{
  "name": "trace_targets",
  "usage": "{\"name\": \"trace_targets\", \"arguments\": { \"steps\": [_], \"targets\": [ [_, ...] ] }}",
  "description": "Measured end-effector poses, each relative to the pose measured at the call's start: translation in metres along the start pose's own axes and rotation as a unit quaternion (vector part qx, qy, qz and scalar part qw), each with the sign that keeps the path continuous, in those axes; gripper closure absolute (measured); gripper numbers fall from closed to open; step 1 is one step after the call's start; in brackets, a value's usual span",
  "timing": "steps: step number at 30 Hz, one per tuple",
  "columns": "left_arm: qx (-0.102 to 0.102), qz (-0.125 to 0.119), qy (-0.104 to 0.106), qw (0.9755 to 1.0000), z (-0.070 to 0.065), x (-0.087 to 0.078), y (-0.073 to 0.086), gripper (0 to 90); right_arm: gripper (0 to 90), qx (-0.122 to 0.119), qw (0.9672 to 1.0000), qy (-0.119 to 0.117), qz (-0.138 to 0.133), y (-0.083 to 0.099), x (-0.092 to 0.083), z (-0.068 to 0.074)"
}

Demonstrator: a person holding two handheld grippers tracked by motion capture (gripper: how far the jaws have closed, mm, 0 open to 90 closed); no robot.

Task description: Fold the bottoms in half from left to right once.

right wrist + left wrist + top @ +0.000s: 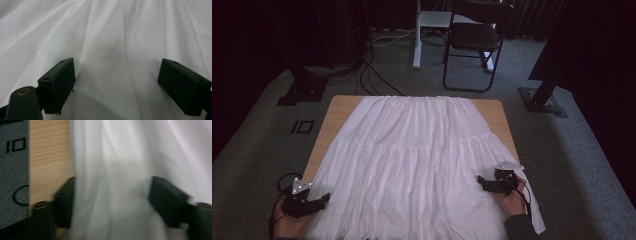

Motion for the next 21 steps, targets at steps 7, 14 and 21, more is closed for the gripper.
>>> {"name": "trace_targets", "arguments": {
  "steps": [7, 14, 21],
  "targets": [
    [0.044, 0.004, -0.002, 0.999, -0.015, 0.005, -0.009, 85.9, 13.7, 0.0, 1.0, 0.0, 0.0, 0.0, 0.0, 0.0],
    [0.061, -0.035, -0.047, 0.9964, 0.0, -0.007, -0.032, 87.2, 13.8, 0.0, 1.0, 0.0, 0.0, 0.0, 0.0, 0.0],
    [0.065, -0.078, -0.045, 0.9939, 0.009, -0.021, -0.056, 87.2, 14.6, 0.001, 1.0, 0.002, -0.001, 0.0, 0.0, 0.0]
  ]
}}
Point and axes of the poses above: each handheld gripper's, and its own axes: x roughly forward along the jaws, y roughly out of its underside, z roughly to its left, the point moved 10 cm from there along x, roughly forward along the jaws, and after that the axes turned 6 degrees about y, right-handed, at the moved point
